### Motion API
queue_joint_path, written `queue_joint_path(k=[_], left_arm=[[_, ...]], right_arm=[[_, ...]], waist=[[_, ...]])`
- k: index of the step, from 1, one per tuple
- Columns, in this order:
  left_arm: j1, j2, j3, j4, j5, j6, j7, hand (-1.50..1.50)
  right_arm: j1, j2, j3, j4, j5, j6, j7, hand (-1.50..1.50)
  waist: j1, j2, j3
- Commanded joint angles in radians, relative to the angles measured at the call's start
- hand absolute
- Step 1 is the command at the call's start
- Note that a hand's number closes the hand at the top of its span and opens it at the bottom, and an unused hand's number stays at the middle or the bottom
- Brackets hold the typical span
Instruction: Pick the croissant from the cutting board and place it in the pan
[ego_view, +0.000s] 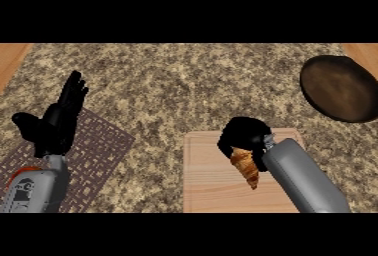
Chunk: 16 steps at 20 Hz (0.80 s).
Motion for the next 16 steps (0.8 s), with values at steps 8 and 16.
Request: queue_joint_path(k=[8, 16], left_arm=[[0.013, 0.009, 0.015, 0.005, 0.002, -0.001, -0.009, 0.0], [0.006, 0.01, 0.014, 0.0, 0.009, -0.016, -0.003, 0.0]], right_arm=[[0.057, 0.213, -0.38, -0.04, -0.085, -0.111, 0.812, 1.5], [0.089, 0.216, -0.246, -0.417, -0.054, -0.384, 1.064, 1.5]], waist=[[-0.026, -0.005, 0.0], [-0.017, -0.007, 0.001]])
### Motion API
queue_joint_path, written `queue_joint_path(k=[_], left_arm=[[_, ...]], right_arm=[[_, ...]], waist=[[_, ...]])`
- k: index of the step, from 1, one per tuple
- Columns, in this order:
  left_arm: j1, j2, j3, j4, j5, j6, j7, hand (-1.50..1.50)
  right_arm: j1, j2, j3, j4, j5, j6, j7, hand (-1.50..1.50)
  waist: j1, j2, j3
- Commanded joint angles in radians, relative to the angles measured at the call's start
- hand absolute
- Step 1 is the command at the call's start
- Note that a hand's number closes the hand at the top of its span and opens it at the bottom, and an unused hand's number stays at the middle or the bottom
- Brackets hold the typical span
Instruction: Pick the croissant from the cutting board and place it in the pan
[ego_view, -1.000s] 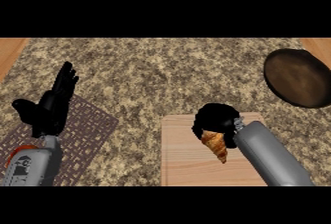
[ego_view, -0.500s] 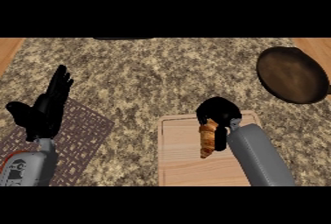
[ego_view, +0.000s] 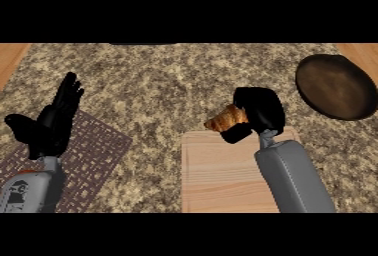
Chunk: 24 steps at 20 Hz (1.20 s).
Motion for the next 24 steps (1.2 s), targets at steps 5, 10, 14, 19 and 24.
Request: queue_joint_path(k=[5, 10, 14, 19, 24], left_arm=[[-0.002, -0.004, 0.001, 0.013, -0.004, -0.01, -0.019, 0.0], [-0.024, -0.025, -0.016, -0.022, -0.034, 0.034, 0.034, 0.0], [0.044, 0.01, 0.012, -0.065, 0.019, -0.035, 0.021, 0.0], [0.011, -0.019, -0.016, -0.053, -0.019, -0.006, 0.013, 0.0], [-0.092, -0.008, 0.012, 0.065, -0.01, -0.016, 0.003, 0.0]], right_arm=[[-0.021, 0.008, -0.007, -0.288, 0.049, -0.06, 0.238, 1.5], [-0.056, -0.012, -0.193, -0.271, -0.087, -0.156, 0.156, 1.5], [-0.063, -0.084, -0.357, -0.242, -0.244, -0.197, 0.065, 1.5], [-0.094, -0.271, -0.49, -0.005, -0.294, -0.232, -0.09, 1.5], [-0.193, -0.419, -0.598, 0.357, -0.338, -0.338, -0.308, 1.5]], waist=[[0.01, 0.007, 0.0], [0.016, 0.011, 0.001], [0.022, 0.011, 0.001], [0.024, 0.014, 0.001], [0.035, 0.024, 0.002]])
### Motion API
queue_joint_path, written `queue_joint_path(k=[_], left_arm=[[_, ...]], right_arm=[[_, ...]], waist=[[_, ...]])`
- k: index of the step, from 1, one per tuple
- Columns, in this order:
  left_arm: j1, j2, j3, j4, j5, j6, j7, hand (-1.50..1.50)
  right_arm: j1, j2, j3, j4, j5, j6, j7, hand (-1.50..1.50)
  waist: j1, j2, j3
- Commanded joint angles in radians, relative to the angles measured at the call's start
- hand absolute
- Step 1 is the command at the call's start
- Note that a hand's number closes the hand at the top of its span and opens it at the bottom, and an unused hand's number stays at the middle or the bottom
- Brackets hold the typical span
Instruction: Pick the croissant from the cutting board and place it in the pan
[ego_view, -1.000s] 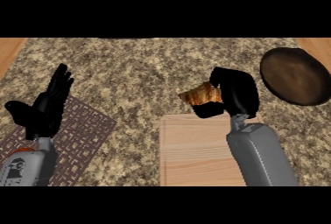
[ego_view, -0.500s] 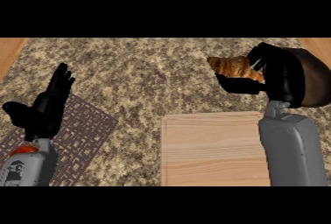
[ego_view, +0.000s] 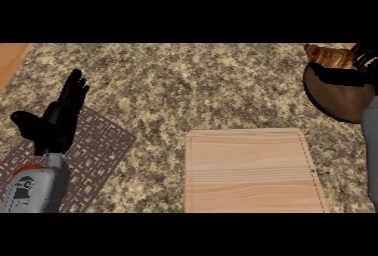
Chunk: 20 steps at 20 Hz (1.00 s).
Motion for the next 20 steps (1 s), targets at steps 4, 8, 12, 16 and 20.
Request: queue_joint_path(k=[4, 8, 12, 16, 20], left_arm=[[0.0, 0.006, -0.001, 0.007, 0.012, -0.03, -0.014, 0.0], [-0.054, 0.014, 0.008, -0.007, 0.019, -0.027, 0.026, 0.0], [-0.041, -0.047, -0.044, 0.027, -0.021, 0.005, -0.013, 0.0], [-0.049, -0.037, -0.026, 0.024, -0.006, -0.002, -0.017, 0.0], [-0.047, -0.038, -0.037, 0.015, -0.012, -0.008, -0.017, 0.0]], right_arm=[[-0.057, -0.195, -0.09, 0.413, 0.066, -0.205, -0.206, 1.5], [-0.088, -0.237, -0.132, 0.62, 0.054, -0.309, -0.312, 1.5], [-0.139, -0.277, -0.174, 0.749, 0.03, -0.359, -0.37, 1.5], [-0.143, -0.286, -0.265, 0.808, -0.09, -0.291, -0.466, 1.5], [-0.164, -0.306, -0.271, 0.927, -0.1, -0.116, -0.424, -1.5]], waist=[[0.032, 0.01, 0.002], [0.046, 0.016, 0.004], [0.058, 0.026, 0.005], [0.054, 0.028, 0.009], [0.075, 0.034, 0.009]])
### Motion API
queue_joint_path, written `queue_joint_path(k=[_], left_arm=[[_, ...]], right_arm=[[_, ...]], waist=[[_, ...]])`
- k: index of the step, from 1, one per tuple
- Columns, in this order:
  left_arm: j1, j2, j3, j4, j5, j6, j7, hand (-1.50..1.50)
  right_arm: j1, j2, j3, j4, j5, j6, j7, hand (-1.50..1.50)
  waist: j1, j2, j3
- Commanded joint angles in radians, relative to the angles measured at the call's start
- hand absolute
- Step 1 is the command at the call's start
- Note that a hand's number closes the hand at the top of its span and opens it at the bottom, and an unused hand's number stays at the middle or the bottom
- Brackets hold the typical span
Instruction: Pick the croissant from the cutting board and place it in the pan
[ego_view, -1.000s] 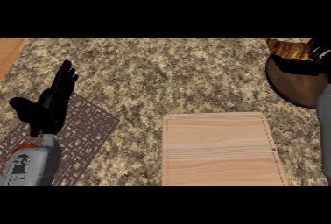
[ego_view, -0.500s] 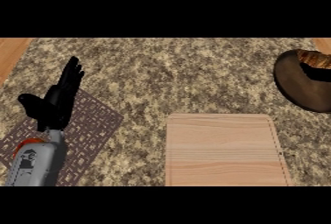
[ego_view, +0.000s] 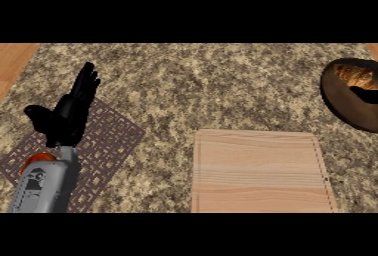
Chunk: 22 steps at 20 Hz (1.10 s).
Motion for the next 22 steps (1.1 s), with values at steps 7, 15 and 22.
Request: queue_joint_path(k=[7, 15, 22], left_arm=[[0.005, 0.012, 0.002, -0.017, 0.004, -0.015, 0.001, 0.0], [0.006, 0.017, 0.025, 0.023, -0.008, 0.006, -0.016, 0.0], [0.104, -0.009, 0.006, -0.048, -0.015, 0.02, -0.001, 0.0]], right_arm=[[-0.028, -0.046, -0.07, 0.14, -0.084, 0.182, -0.118, -1.5], [0.016, -0.008, -0.261, 0.116, -0.292, 0.143, -0.363, -1.5], [0.161, -0.085, -0.316, 0.152, -0.404, 0.515, -0.511, -1.5]], waist=[[0.012, -0.002, 0.001], [-0.029, -0.012, 0.0], [-0.071, -0.036, -0.006]])
